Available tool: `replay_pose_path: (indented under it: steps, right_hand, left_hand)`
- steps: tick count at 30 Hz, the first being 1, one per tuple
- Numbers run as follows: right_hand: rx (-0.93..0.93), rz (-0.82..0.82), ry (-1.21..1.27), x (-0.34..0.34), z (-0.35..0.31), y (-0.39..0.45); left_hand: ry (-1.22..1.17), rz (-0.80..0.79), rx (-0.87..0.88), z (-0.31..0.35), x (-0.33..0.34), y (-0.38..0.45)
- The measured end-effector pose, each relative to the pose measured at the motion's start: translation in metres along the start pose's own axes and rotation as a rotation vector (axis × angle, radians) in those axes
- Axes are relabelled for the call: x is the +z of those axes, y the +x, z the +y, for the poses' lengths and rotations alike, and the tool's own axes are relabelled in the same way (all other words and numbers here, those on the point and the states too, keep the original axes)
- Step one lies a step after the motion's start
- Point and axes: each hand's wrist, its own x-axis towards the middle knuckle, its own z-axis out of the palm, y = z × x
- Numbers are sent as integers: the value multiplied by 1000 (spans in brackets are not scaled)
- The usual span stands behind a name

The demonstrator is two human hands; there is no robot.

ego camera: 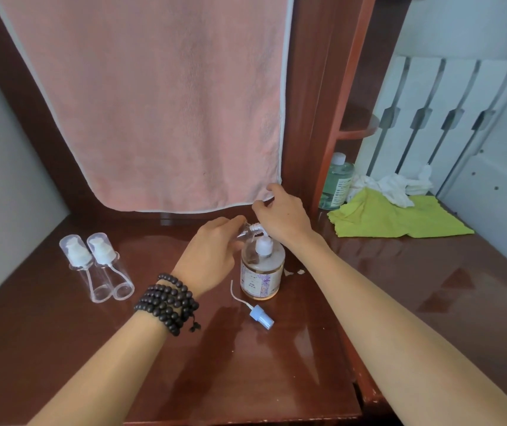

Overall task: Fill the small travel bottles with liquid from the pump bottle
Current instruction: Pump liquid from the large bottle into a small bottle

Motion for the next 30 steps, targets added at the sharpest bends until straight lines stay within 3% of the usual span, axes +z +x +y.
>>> replay_pose_path:
  steps: [6,15,23,30]
  right_hand:
    - [91,-59,107,11,10,-6]
    - [44,-40,69,-2,-1,-2]
    - [153,-129,102,14,4,-8]
    - [51,-62,76,3,0,2]
  left_hand:
    - [38,-34,-37,-4,12,-4]
    - [2,1,-19,0,4,-2]
    - [21,-47,-80,-3,14,-10]
    - [-8,-46,-44,-6,4,-3]
